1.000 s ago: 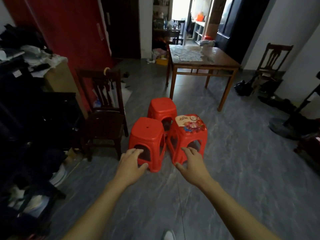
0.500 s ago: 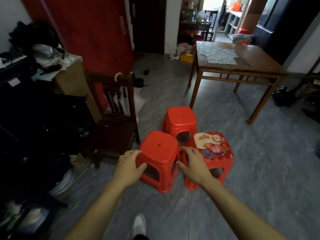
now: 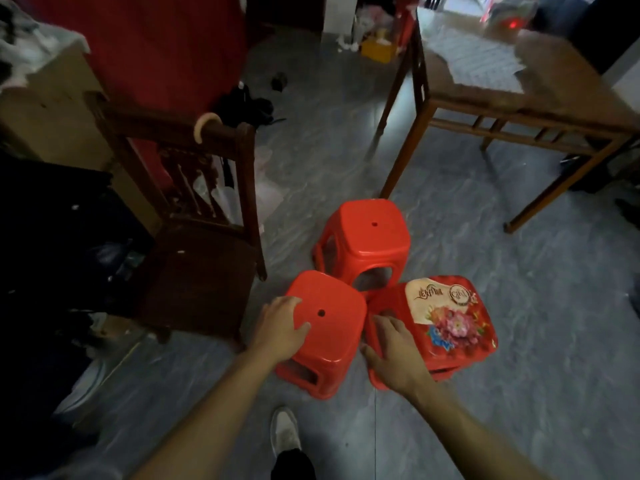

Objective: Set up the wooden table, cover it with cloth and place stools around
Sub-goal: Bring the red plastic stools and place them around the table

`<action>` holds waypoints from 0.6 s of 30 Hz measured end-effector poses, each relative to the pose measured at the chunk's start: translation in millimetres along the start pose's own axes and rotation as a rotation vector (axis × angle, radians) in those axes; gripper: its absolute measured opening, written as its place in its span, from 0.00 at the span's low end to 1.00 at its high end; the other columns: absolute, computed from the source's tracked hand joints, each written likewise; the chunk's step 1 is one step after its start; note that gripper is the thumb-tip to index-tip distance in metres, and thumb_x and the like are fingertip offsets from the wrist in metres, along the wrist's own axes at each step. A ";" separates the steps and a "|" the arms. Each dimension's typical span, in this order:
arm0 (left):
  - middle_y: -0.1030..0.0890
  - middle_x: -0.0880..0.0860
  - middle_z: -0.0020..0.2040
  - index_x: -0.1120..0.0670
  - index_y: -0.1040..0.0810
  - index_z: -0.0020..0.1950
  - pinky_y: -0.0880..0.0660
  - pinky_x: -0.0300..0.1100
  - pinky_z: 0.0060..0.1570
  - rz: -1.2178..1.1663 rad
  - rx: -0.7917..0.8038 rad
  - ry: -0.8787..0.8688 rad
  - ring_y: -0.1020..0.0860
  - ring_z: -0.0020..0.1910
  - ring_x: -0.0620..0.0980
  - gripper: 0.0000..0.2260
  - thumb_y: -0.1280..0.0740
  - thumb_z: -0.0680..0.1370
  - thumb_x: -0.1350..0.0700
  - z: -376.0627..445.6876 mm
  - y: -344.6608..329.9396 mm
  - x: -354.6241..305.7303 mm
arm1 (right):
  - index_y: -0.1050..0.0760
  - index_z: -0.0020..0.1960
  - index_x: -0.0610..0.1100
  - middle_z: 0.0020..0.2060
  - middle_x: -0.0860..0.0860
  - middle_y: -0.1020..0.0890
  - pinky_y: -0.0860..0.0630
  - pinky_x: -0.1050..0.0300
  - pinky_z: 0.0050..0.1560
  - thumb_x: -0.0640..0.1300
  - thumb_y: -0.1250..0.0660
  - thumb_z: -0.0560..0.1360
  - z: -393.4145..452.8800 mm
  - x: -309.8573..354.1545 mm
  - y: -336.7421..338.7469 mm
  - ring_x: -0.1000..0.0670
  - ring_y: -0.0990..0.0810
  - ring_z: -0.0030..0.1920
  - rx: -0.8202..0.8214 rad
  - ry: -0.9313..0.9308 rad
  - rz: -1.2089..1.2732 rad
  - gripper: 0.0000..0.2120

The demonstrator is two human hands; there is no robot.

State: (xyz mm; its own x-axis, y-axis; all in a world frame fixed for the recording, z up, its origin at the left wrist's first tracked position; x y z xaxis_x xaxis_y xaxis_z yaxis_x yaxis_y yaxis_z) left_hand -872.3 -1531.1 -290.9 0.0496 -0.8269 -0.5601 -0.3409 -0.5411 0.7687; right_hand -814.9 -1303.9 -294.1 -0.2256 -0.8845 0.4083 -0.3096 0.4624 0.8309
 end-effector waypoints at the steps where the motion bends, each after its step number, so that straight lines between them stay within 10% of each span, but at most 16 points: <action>1: 0.27 0.54 0.67 0.52 0.29 0.69 0.38 0.46 0.70 -0.003 0.006 0.008 0.30 0.67 0.54 0.25 0.31 0.74 0.48 17.5 0.6 4.2 | 0.34 0.72 0.49 0.68 0.45 0.29 0.29 0.46 0.65 0.66 0.43 0.67 16.4 0.2 0.4 0.43 0.30 0.67 -0.007 -0.017 0.012 0.37; 10: 0.25 0.54 0.66 0.52 0.29 0.69 0.37 0.49 0.70 0.054 0.053 0.018 0.29 0.66 0.54 0.24 0.31 0.74 0.47 137.7 -58.9 49.2 | 0.35 0.74 0.45 0.68 0.42 0.28 0.32 0.48 0.68 0.57 0.33 0.71 140.7 -42.9 -60.4 0.40 0.30 0.67 0.066 -0.148 0.070 0.35; 18: 0.35 0.58 0.74 0.49 0.34 0.74 0.45 0.55 0.73 0.143 0.130 0.037 0.38 0.73 0.59 0.35 0.37 0.69 0.39 222.0 -184.7 124.3 | 0.47 0.79 0.51 0.77 0.38 0.47 0.37 0.45 0.71 0.61 0.29 0.71 222.0 -104.5 -179.7 0.35 0.43 0.74 0.115 -0.268 -0.008 0.44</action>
State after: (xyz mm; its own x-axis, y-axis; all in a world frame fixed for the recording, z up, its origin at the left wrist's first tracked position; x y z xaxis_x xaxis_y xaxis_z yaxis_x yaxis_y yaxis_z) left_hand -1011.7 -1500.1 -571.0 0.0252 -0.9003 -0.4346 -0.4654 -0.3953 0.7919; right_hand -940.8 -1281.0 -570.0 -0.4542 -0.8477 0.2741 -0.4118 0.4725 0.7792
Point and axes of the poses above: each hand's wrist, its own z-axis towards the middle knuckle, its own y-axis out of the back of the hand, x = y × z, the point moved 8 cm from there along z, towards the middle knuckle
